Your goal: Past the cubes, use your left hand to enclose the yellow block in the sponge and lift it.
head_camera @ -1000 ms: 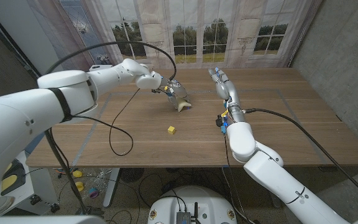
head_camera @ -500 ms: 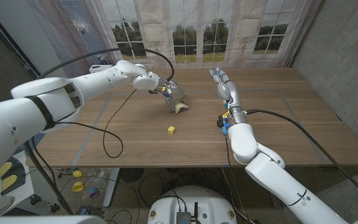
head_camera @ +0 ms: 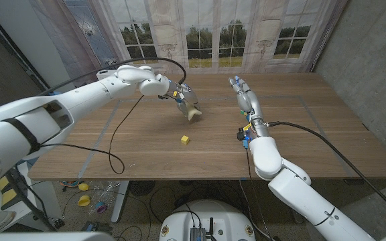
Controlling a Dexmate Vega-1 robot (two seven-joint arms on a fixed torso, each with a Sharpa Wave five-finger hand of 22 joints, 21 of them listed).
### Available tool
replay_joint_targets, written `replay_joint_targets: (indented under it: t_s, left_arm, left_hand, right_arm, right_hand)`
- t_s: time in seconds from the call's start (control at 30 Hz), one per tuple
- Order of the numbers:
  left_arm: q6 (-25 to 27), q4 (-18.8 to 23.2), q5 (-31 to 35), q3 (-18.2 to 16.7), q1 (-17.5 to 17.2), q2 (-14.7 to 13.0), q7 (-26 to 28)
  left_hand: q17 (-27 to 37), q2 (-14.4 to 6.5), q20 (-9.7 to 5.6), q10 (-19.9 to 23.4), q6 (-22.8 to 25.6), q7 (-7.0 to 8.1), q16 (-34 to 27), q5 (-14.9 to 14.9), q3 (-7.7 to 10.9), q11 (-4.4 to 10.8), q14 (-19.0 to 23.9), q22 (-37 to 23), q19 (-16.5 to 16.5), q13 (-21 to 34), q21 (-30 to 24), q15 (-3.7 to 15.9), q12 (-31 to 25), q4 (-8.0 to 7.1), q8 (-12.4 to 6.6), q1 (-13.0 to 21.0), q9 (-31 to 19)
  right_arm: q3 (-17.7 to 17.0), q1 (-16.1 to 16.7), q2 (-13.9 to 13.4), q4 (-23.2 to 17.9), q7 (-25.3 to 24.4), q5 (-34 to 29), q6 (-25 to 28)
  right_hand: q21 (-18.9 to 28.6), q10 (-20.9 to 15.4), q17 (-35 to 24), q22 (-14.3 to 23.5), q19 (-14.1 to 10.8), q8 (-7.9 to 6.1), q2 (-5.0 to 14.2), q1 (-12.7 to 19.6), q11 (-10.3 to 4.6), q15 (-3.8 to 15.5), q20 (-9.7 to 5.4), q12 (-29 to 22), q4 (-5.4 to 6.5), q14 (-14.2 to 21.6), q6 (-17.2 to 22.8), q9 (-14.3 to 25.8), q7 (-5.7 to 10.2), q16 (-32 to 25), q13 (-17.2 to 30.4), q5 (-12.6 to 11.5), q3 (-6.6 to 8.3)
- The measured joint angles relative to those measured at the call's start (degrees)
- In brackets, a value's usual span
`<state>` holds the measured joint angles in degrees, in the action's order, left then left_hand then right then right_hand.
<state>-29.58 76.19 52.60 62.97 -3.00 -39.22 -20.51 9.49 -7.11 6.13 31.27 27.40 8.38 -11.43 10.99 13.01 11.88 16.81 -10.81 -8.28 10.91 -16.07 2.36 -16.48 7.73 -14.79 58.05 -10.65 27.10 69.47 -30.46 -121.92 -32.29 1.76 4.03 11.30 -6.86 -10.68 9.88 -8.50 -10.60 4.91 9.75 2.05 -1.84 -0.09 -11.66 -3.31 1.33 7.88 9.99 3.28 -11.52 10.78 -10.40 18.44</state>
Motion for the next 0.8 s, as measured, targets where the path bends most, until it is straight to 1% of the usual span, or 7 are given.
replay_joint_targets:
  t_s: [0.1, 0.23, 0.27, 0.37, 0.4, 0.43, 0.8]
  left_arm:
    - [1.98, 4.5, -0.02, -2.69, -2.45, -1.38, -2.48]
    - [3.58, 7.81, -0.2, -4.67, -4.36, -2.25, -4.59]
    - [4.36, 9.78, -0.31, -5.76, -5.5, -2.72, -5.63]
    - [6.05, 12.72, -0.48, -7.41, -7.22, -3.37, -7.75]
    - [6.35, 12.84, -0.5, -7.49, -7.29, -3.39, -8.13]
    - [7.43, 14.89, -0.57, -8.52, -8.5, -3.76, -9.48]
    - [13.21, 24.05, -0.7, -12.9, -14.24, -5.21, -15.97]
  left_hand:
    - [0.0, 0.22, 0.0, 0.0, 0.0, 0.0, 0.0, 0.0, 0.0, 0.0, 0.0, 0.0, 0.0, 0.0, 0.0, 0.0, 0.18, 0.0, 0.0, -0.22, 0.0]
    - [0.0, 0.24, 0.0, 0.0, 0.0, 0.0, 0.0, 0.0, 0.0, 0.0, 0.0, 0.0, 0.0, 0.03, 0.4, 0.0, 0.4, 0.0, 0.43, -0.23, 0.0]
    - [0.0, 0.41, 0.0, -0.02, 0.0, 0.0, 0.0, 0.0, 0.0, 0.01, 0.0, 0.0, 0.0, 0.08, 0.4, 0.0, 0.62, 0.0, 0.44, -0.41, 0.0]
    - [0.0, 0.46, 0.0, -0.22, 0.0, 0.0, 0.22, 0.0, 0.0, 0.21, 0.0, 0.0, 0.0, 0.17, 0.4, 0.0, 0.61, 0.0, 0.83, -0.45, 0.0]
    - [-0.01, 0.46, 0.0, -0.22, 0.0, 0.0, 0.23, 0.0, -0.02, 0.21, 0.0, 0.0, 0.0, 0.17, 0.4, 0.0, 0.61, 0.02, 0.88, -0.45, 0.0]
    - [-0.01, 0.46, 0.0, -0.22, 0.0, 0.0, 0.23, 0.0, -0.16, 0.21, -0.01, 0.01, 0.0, 0.17, 0.4, 0.0, 0.61, 0.17, 0.88, -0.45, -0.01]
    - [-0.01, 0.76, 0.22, -0.22, -0.01, -0.01, 0.45, 0.0, -0.32, 0.2, -0.01, 0.01, 0.22, 0.17, 0.62, 0.0, 0.83, 0.01, 1.26, -0.75, -0.01]
  right_arm:
    - [-0.57, 0.45, -0.48, 0.33, 0.63, 0.49, -1.24]
    - [-1.25, 0.89, -1.08, 0.65, 1.42, 1.1, -2.37]
    - [-1.26, 0.89, -1.09, 0.66, 1.72, 1.37, -2.75]
    - [-2.31, 1.45, -2.04, 1.03, 2.76, 2.19, -4.06]
    - [-2.45, 1.51, -2.16, 1.07, 3.21, 2.52, -4.54]
    - [-2.76, 1.66, -2.46, 1.2, 3.54, 2.78, -4.84]
    - [-5.17, 2.43, -4.63, 2.52, 6.97, 5.45, -8.42]
  right_hand:
    - [0.0, 0.0, 0.0, 0.0, 0.0, 0.0, 0.0, 0.0, 0.0, 0.0, 0.0, 0.0, 0.0, 0.0, 0.21, 0.0, -0.21, 0.0, 0.0, 0.0, 0.0]
    - [0.0, -0.11, 0.0, 0.0, 0.0, 0.0, 0.0, 0.0, 0.11, 0.0, 0.0, 0.0, -0.21, 0.0, 0.21, 0.0, -0.21, 0.0, 0.0, 0.0, -0.21]
    - [0.0, -0.11, 0.0, 0.0, -0.01, 0.0, 0.0, 0.0, 0.11, 0.0, 0.01, 0.0, -0.21, 0.0, 0.21, 0.0, -0.21, 0.0, 0.0, 0.0, -0.21]
    - [0.0, -0.11, 0.0, 0.0, -0.21, 0.0, 0.0, 0.0, 0.11, 0.0, 0.21, 0.0, -0.21, 0.0, 0.2, 0.0, -0.21, 0.0, 0.0, 0.0, -0.21]
    - [0.0, -0.11, 0.0, 0.0, -0.21, 0.0, 0.0, 0.0, 0.11, 0.0, 0.21, 0.0, -0.21, 0.0, 0.21, 0.0, -0.21, 0.0, 0.0, 0.0, -0.21]
    - [0.0, -0.11, 0.0, 0.0, -0.21, 0.0, 0.0, 0.0, 0.11, 0.0, 0.21, 0.0, -0.21, 0.0, 0.21, 0.0, -0.21, 0.0, 0.0, 0.0, -0.21]
    - [0.0, -0.1, 0.0, 0.0, -0.2, 0.0, 0.0, 0.0, 0.11, 0.0, 0.21, 0.0, -0.21, 0.0, 0.2, 0.0, -0.21, 0.0, 0.0, 0.0, -0.21]
